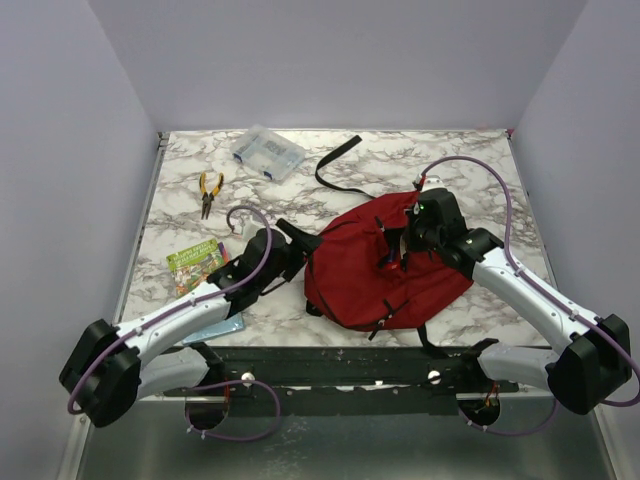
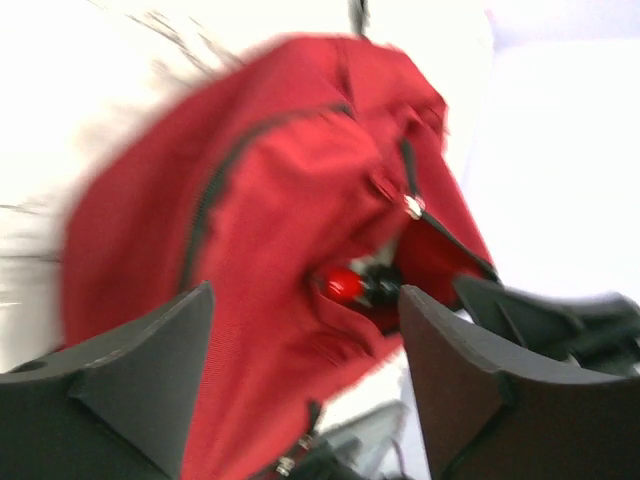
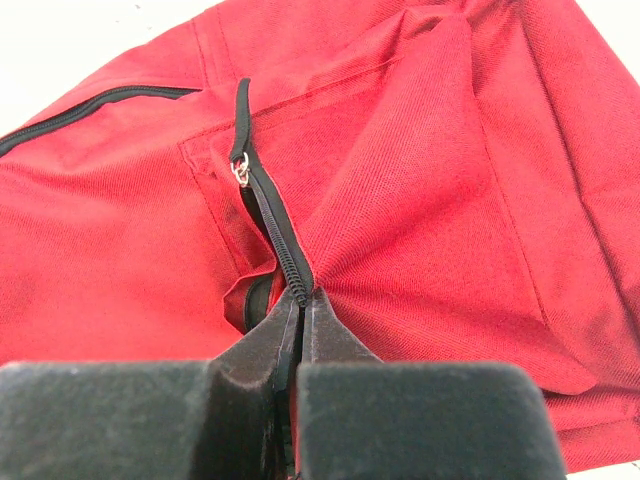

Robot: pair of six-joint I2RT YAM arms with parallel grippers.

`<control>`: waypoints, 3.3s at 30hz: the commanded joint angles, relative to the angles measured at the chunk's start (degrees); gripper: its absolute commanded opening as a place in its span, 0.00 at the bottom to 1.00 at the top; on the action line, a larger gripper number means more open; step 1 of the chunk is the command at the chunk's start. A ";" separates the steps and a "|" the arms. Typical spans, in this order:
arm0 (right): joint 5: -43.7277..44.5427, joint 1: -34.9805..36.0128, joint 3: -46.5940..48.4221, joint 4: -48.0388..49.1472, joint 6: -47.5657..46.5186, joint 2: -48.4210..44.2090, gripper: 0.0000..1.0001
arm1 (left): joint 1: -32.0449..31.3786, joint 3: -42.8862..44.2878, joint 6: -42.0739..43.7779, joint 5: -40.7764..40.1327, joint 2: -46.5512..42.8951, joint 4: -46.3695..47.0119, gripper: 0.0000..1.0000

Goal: Pack the student bag
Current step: Place the stationery in the student bag, then pick up the stationery from the center of the board, then place the stationery in the student bag.

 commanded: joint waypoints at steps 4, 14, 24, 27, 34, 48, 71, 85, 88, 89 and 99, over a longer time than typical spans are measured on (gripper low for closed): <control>-0.66 0.37 0.27 2.25 -0.06 -0.49 0.01 | 7.18 8.48 8.39 -21.31 -6.54 -39.25 0.91; -0.47 0.38 -0.16 2.29 0.14 -0.87 0.01 | 17.50 18.62 13.31 -13.35 6.18 -42.90 0.96; -0.18 0.39 -0.20 2.32 0.28 -0.94 0.01 | 18.99 41.81 8.14 -14.11 34.22 -61.92 0.95; -0.08 0.39 -0.11 2.40 0.33 -0.80 0.01 | 19.35 42.06 6.17 -13.90 35.75 -60.79 0.95; -0.55 0.38 -0.14 2.81 0.36 -0.23 0.01 | 21.38 44.83 7.47 -8.24 41.73 -60.41 0.92; -0.20 0.36 0.01 2.59 0.34 0.11 0.01 | 22.96 39.14 2.03 -1.48 42.25 -54.83 0.69; -0.39 0.39 0.12 2.96 0.34 0.74 0.01 | 14.46 31.88 18.43 -10.40 19.96 -49.52 0.00; -0.38 0.38 0.01 2.88 0.35 0.30 0.01 | 0.98 16.70 32.01 39.31 14.98 -5.47 0.00; -0.57 0.39 0.03 2.78 0.22 0.21 0.01 | -1.99 21.22 31.73 44.71 20.80 -4.91 0.00; -0.58 0.39 0.05 2.77 0.19 0.13 0.01 | -2.78 22.79 31.48 46.04 22.49 -4.74 0.00; -0.19 0.39 0.16 2.58 0.30 -0.78 0.01 | -4.49 28.60 20.67 52.79 36.38 3.37 0.00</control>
